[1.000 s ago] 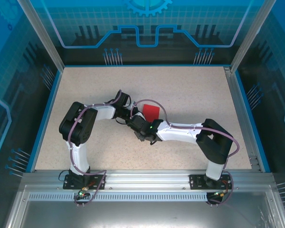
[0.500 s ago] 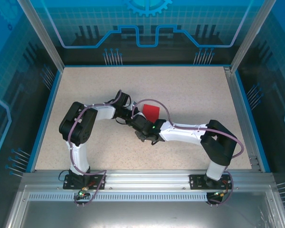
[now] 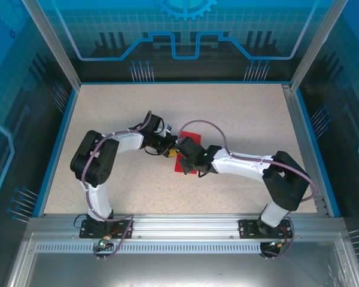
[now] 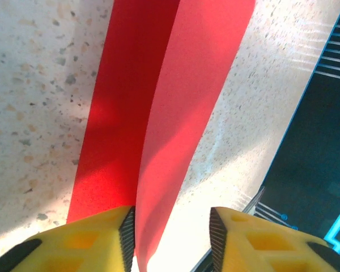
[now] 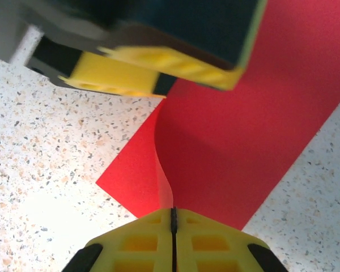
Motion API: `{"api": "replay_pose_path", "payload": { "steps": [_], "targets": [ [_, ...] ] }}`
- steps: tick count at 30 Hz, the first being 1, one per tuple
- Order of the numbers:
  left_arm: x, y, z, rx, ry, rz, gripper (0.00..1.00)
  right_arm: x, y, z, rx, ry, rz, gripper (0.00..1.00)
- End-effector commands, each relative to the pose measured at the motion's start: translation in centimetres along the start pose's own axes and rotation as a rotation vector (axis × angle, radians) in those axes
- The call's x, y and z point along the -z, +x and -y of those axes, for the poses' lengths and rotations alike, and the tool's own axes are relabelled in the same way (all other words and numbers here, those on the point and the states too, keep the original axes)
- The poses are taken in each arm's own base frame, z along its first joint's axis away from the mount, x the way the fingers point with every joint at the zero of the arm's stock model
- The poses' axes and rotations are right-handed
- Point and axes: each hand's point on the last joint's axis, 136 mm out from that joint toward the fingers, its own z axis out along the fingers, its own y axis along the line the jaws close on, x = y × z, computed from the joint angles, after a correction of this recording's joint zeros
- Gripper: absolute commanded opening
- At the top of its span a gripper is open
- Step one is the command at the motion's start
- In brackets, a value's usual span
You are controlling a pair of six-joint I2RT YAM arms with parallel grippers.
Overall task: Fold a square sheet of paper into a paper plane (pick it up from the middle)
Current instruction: Fold the triangle a second time at the center of the table.
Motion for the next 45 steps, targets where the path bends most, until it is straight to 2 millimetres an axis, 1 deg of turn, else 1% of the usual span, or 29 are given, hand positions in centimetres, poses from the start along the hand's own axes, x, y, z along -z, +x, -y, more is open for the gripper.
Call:
{"api": "replay_pose_path", "payload": {
  "steps": [1, 5, 7, 8, 10, 13, 15, 18, 22, 23, 24, 26, 30, 37, 40, 41, 45],
  "targets": [
    [1.7, -0.2, 0.7, -0.028, -0.029, 0.05, 0.49, 0.6, -0.6, -0.4, -0.051, -0.117, 0.022, 0.08],
    [2.5, -0.1, 0.3, -0.035, -0.069, 0.087, 0.52, 0.5, -0.5, 0.5, -0.098, -0.163, 0.018, 0.08],
    [2.9, 0.2, 0.0, -0.038, -0.084, 0.097, 0.51, 0.4, -0.3, 1.1, -0.129, -0.184, 0.012, 0.08],
    [3.1, 0.4, -0.2, -0.037, -0.092, 0.101, 0.48, 0.2, -0.1, 1.6, -0.147, -0.186, 0.006, 0.08],
    [3.3, 0.9, -0.6, -0.035, -0.103, 0.102, 0.39, 0.0, 0.1, 2.3, -0.174, -0.19, 0.0, 0.08],
    [3.1, 2.1, -0.9, -0.044, -0.111, 0.086, 0.28, -0.4, 0.5, 3.6, -0.217, -0.188, -0.02, 0.08],
    [2.6, 3.1, -1.1, -0.053, -0.118, 0.063, 0.23, -0.6, 0.8, 4.2, -0.238, -0.188, -0.028, 0.08],
    [1.6, 4.4, -1.3, -0.063, -0.135, 0.025, 0.18, -0.7, 0.8, 4.5, -0.255, -0.199, -0.025, 0.09],
    [0.2, 5.6, -2.1, -0.067, -0.17, -0.008, 0.15, -0.6, 0.5, 4.6, -0.262, -0.206, -0.018, 0.09],
    [-0.1, 5.8, -2.3, -0.068, -0.181, -0.017, 0.14, -0.9, 1.4, 4.8, -0.264, -0.202, -0.036, 0.09],
    [-0.5, 6.0, -2.6, -0.069, -0.198, -0.023, 0.13, -1.0, 1.6, 4.8, -0.265, -0.199, -0.039, 0.09],
    [-0.9, 6.1, -3.4, -0.062, -0.234, -0.027, 0.13, -1.0, 1.8, 4.8, -0.264, -0.199, -0.043, 0.09],
    [-1.6, 6.2, -4.3, -0.049, -0.254, -0.039, 0.11, -1.1, 1.9, 4.9, -0.266, -0.192, -0.047, 0.09],
    [-1.6, 6.6, -6.3, -0.046, -0.324, -0.051, 0.1, -1.3, 1.6, 5.0, -0.265, -0.191, -0.052, 0.1],
    [-1.4, 6.6, -7.1, -0.053, -0.362, -0.048, 0.09, -1.6, 2.0, 5.0, -0.261, -0.189, -0.067, 0.1],
    [-1.3, 6.6, -7.3, -0.055, -0.374, -0.046, 0.08, -1.3, 0.7, 4.9, -0.261, -0.197, -0.043, 0.1],
    [-0.9, 6.4, -8.2, -0.069, -0.426, -0.032, 0.08, -1.5, 0.4, 4.7, -0.257, -0.204, -0.049, 0.1]
  ]
}}
